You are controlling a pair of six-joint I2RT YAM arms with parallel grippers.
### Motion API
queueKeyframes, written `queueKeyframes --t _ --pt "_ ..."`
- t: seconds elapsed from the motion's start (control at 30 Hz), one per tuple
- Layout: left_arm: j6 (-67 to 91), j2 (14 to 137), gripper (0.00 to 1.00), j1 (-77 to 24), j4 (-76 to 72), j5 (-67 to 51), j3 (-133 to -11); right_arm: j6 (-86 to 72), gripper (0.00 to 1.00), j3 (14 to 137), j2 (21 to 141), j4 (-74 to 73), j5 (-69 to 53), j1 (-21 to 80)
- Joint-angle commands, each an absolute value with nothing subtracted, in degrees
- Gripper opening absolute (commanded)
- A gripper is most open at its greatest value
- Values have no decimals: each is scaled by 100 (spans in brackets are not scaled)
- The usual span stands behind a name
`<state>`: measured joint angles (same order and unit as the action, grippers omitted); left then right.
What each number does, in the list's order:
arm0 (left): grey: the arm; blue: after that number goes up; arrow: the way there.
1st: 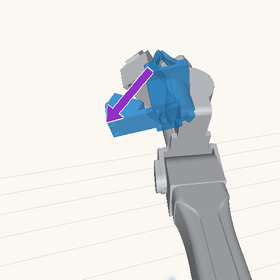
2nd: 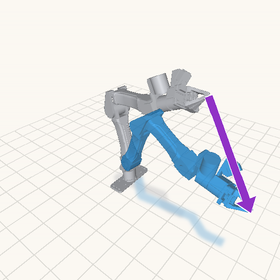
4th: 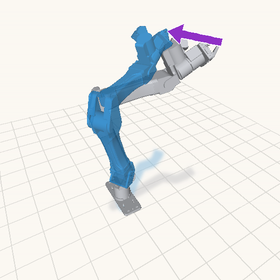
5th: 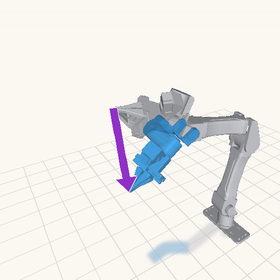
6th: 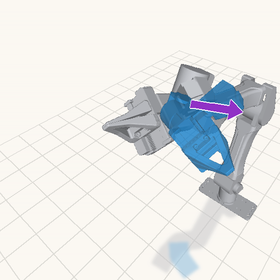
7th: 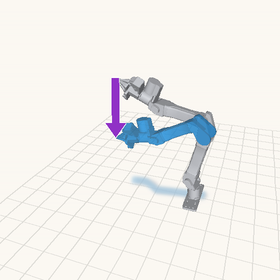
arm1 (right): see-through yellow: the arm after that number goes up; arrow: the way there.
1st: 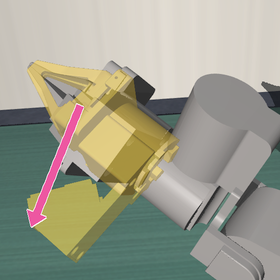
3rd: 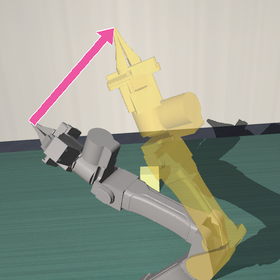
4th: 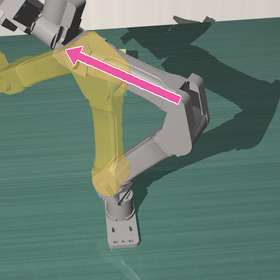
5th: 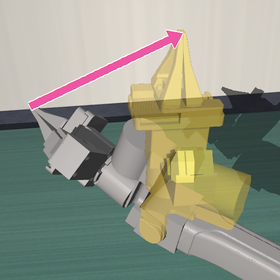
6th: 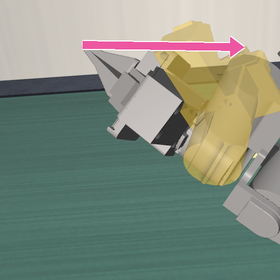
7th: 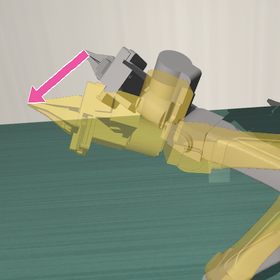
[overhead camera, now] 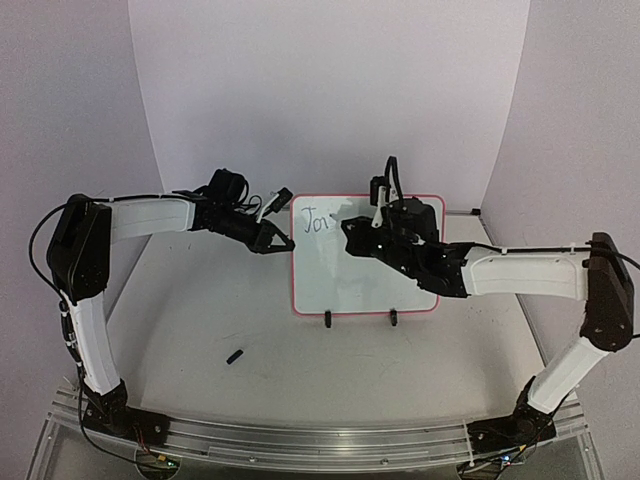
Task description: Write a sentence on the whiteboard
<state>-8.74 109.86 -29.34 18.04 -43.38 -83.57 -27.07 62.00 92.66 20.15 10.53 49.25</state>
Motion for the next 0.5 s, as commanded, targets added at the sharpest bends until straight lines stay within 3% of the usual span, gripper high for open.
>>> queueKeyframes --t 0.0,0.47 --pt "-1264 10874 0 -3059 2221 -4087 -8394 -2626 0 6323 9186 2092 1252 4918" --pt "-1272 10844 0 -3059 2219 -4087 -8385 -2594 0 6682 9573 1966 1380 4901"
